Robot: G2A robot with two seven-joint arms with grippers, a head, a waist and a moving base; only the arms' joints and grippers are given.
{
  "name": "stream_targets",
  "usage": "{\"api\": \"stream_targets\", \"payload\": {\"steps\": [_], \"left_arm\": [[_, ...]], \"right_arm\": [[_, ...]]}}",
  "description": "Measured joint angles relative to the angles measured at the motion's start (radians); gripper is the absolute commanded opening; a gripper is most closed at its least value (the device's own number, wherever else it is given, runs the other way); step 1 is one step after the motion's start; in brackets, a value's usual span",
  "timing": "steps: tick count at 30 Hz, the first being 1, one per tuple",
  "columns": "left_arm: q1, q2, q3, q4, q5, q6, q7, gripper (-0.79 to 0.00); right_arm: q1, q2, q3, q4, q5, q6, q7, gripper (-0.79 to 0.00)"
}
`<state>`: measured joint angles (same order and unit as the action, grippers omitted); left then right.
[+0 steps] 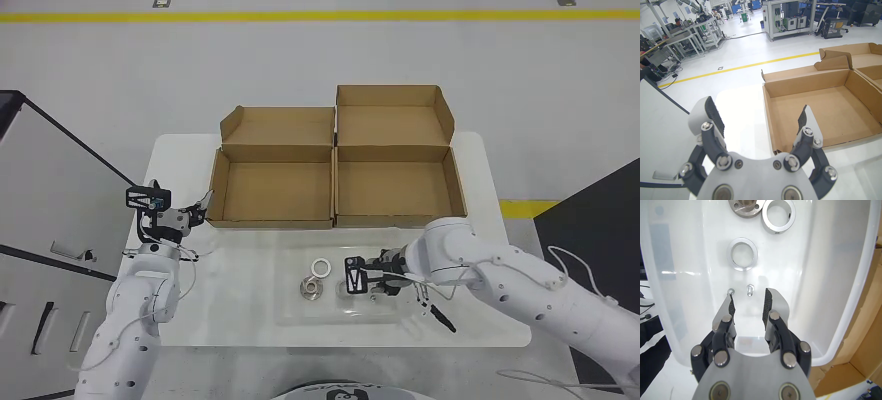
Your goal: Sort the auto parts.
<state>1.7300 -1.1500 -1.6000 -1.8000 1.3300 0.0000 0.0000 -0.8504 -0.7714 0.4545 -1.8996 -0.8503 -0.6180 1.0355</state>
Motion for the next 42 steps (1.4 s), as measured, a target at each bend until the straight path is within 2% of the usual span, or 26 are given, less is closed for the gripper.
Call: {"api": "stream_targets", "payload": {"steps": [19, 23, 28, 29, 42], "left_arm": [[0.0, 0.0, 0.0, 0.0, 0.0, 0.0, 0.0, 0.0], [0.0, 0.0, 0.0, 0.0, 0.0, 0.0, 0.0, 0.0], [0.0, 0.0, 0.0, 0.0, 0.0, 0.0, 0.0, 0.0], [0.0, 0.0, 0.0, 0.0, 0.0, 0.0, 0.0, 0.0], [0.0, 0.0, 0.0, 0.0, 0.0, 0.0, 0.0, 0.0]], "right_arm": [[-0.009, -0.05, -0.016, 0.098, -0.019, 0.02, -0.046, -0.446], [-0.008, -0.057, -0.013, 0.116, -0.012, 0.021, -0.048, -0.502], [-0.01, -0.065, -0.009, 0.135, -0.003, 0.017, -0.048, -0.656], [-0.011, -0.066, -0.008, 0.139, 0.001, 0.016, -0.047, -0.785], [-0.011, -0.071, 0.039, 0.142, 0.066, 0.021, -0.053, -0.785]]}}
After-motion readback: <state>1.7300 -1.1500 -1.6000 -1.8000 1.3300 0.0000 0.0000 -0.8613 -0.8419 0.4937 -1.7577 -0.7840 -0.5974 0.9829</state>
